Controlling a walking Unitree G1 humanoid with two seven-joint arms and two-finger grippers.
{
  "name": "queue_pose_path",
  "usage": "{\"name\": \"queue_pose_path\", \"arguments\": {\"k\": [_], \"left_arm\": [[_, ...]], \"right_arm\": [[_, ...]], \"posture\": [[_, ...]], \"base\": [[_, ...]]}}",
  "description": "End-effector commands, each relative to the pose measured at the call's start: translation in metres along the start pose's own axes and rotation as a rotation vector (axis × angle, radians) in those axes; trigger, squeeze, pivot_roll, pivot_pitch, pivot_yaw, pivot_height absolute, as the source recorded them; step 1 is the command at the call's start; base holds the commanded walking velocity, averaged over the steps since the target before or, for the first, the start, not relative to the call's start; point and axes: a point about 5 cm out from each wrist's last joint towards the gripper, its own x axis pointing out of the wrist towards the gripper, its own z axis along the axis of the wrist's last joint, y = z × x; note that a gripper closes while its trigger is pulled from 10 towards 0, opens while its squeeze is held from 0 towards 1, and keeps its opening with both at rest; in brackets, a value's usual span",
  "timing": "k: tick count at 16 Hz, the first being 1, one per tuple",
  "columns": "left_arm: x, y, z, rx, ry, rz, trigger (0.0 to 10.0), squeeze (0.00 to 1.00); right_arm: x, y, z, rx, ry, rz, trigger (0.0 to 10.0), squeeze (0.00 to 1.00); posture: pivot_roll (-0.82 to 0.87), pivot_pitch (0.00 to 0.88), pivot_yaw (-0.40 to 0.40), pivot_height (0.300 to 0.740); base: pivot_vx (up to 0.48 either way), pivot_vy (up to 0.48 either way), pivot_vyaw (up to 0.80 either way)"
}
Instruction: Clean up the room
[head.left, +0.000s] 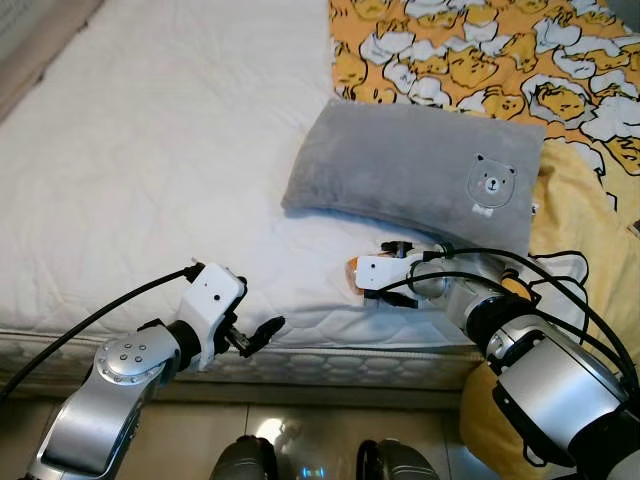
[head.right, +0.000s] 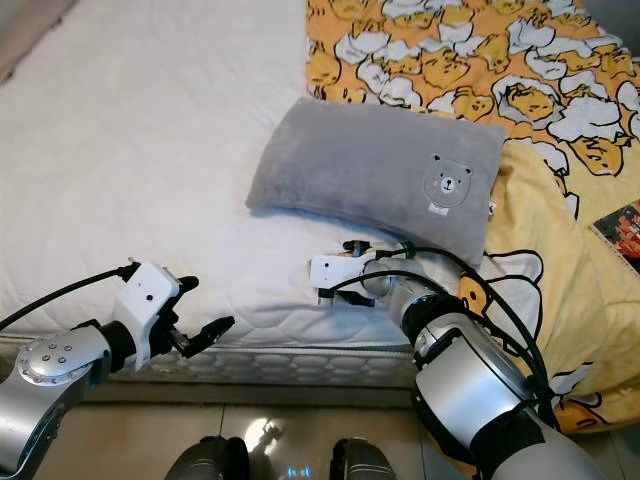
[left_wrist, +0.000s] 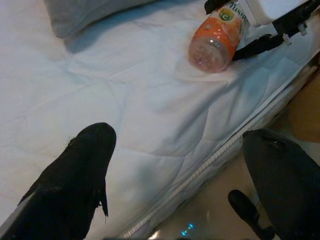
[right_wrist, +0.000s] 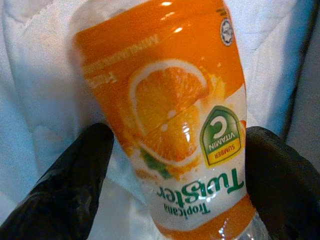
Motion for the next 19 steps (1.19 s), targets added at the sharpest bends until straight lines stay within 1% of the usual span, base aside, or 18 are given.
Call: {"name": "queue_pose_path", "arguments": {"k": [1,3,4,5,8,11,12,13,14,15,16,17,18,19], "left_arm": [[-0.004,-0.001,0.000,0.012,0.014,0.001,10.0,0.00],[-0.004,-0.005,0.001,0.005,0.015,-0.026,10.0,0.00],[-0.005,-0.010,-0.001,0.001,0.027,-0.062,10.0,0.00],[-0.006,-0.012,-0.003,0.015,0.042,-0.077,10.0,0.00],[-0.006,-0.009,-0.005,0.009,0.049,-0.063,10.0,0.00],[-0.007,-0.009,-0.006,-0.023,0.043,-0.040,10.0,0.00],[-0.007,-0.009,-0.007,-0.022,0.044,-0.038,10.0,0.00],[-0.006,-0.011,-0.008,-0.051,0.044,-0.031,10.0,0.00],[-0.004,-0.013,-0.008,-0.114,0.039,-0.025,10.0,0.00],[-0.001,-0.012,-0.005,-0.108,0.007,0.005,10.0,0.00],[0.000,-0.010,-0.002,-0.082,-0.020,0.042,10.0,0.00],[0.003,-0.005,0.004,-0.044,-0.078,0.136,10.0,0.00],[0.003,-0.003,0.005,-0.036,-0.091,0.162,10.0,0.00],[0.002,0.000,0.010,-0.081,-0.152,0.203,10.0,0.00]], "right_arm": [[0.001,0.007,-0.006,0.013,0.028,0.022,0.0,0.00],[0.001,0.009,-0.008,0.033,0.043,0.030,0.0,0.00],[0.001,0.011,-0.010,0.082,0.047,0.039,0.0,0.00],[0.001,0.010,-0.010,0.079,0.049,0.024,0.0,0.00],[0.000,0.004,-0.006,0.100,0.028,0.011,0.0,0.00],[-0.002,-0.007,0.001,0.129,-0.039,-0.004,0.0,0.00],[-0.003,-0.010,0.002,0.140,-0.052,-0.011,0.0,0.00],[-0.008,-0.022,0.005,0.202,-0.108,-0.026,0.0,0.00],[-0.014,-0.036,0.008,0.288,-0.179,-0.058,0.0,0.00],[-0.018,-0.044,0.012,0.380,-0.266,-0.076,0.0,0.00],[-0.021,-0.047,0.016,0.519,-0.351,-0.075,0.0,0.00],[-0.030,-0.042,0.013,0.769,-0.528,-0.099,0.0,0.00],[-0.033,-0.038,0.012,0.806,-0.555,-0.111,0.0,0.00],[-0.045,-0.025,0.008,0.953,-0.616,-0.157,2.5,0.00]], "posture": [[0.06,0.224,-0.014,0.740],[0.06,0.219,-0.018,0.740],[0.06,0.216,-0.020,0.740],[0.06,0.210,-0.021,0.740],[0.05,0.196,-0.018,0.740],[0.03,0.150,0.001,0.740],[0.03,0.150,0.001,0.740],[0.00,0.124,0.012,0.740],[-0.01,0.113,0.017,0.740],[-0.01,0.101,0.020,0.740],[-0.02,0.094,0.023,0.740],[-0.03,0.079,0.028,0.740],[-0.03,0.078,0.029,0.740],[-0.04,0.069,0.040,0.740]], "base": [[0.000,0.000,0.00],[0.000,0.000,0.00],[0.000,0.000,0.00],[0.000,0.000,0.00],[0.000,0.000,0.00],[0.000,0.000,0.00],[0.000,0.000,0.00],[0.000,0.000,0.00],[0.000,0.000,0.00],[0.000,0.000,0.00],[0.000,0.000,0.00],[0.000,0.000,0.00],[0.000,0.000,0.00],[0.000,0.000,0.00]]}}
